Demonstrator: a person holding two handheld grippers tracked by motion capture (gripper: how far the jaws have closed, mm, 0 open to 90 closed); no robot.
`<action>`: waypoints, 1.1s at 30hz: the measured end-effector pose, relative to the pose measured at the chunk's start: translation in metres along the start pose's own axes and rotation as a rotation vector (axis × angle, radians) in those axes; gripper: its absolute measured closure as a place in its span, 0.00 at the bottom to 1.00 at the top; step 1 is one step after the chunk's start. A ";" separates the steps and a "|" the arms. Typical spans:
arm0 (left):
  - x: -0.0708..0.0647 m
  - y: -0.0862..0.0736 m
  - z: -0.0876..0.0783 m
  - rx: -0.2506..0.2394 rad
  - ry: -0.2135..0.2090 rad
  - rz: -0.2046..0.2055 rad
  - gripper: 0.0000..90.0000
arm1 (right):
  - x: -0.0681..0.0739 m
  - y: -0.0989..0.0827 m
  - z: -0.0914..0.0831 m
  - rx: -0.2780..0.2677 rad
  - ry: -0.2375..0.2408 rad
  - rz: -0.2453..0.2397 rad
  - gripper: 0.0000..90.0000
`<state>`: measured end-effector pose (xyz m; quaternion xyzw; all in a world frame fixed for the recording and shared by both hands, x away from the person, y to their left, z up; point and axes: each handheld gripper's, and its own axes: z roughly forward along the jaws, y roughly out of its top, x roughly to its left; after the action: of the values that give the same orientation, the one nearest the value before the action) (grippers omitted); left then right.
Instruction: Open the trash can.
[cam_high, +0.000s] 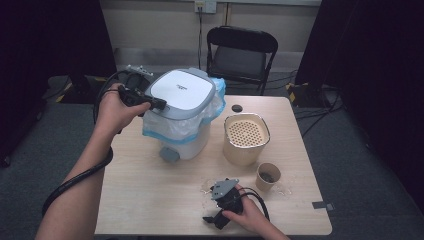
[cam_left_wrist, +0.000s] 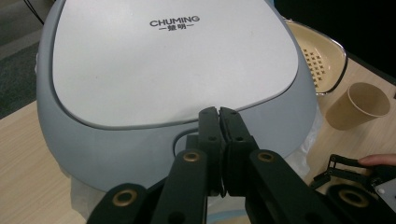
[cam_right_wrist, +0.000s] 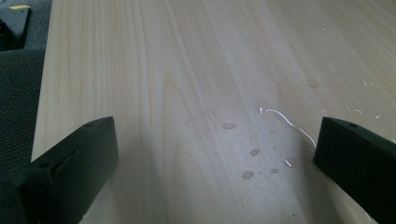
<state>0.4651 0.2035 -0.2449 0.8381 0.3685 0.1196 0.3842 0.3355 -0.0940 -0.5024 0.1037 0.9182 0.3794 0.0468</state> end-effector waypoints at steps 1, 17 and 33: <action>0.001 -0.001 0.000 -0.007 -0.005 -0.008 0.99 | 0.000 0.000 0.000 0.001 0.001 0.001 0.00; 0.000 -0.006 -0.001 -0.036 -0.018 -0.005 0.94 | 0.000 0.000 0.000 0.001 0.000 0.001 0.00; -0.014 -0.021 -0.011 -0.037 -0.052 0.052 0.54 | 0.000 0.000 0.000 0.002 0.000 0.000 0.00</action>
<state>0.4387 0.2088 -0.2519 0.8430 0.3341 0.1144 0.4057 0.3355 -0.0941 -0.5023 0.1036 0.9186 0.3786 0.0468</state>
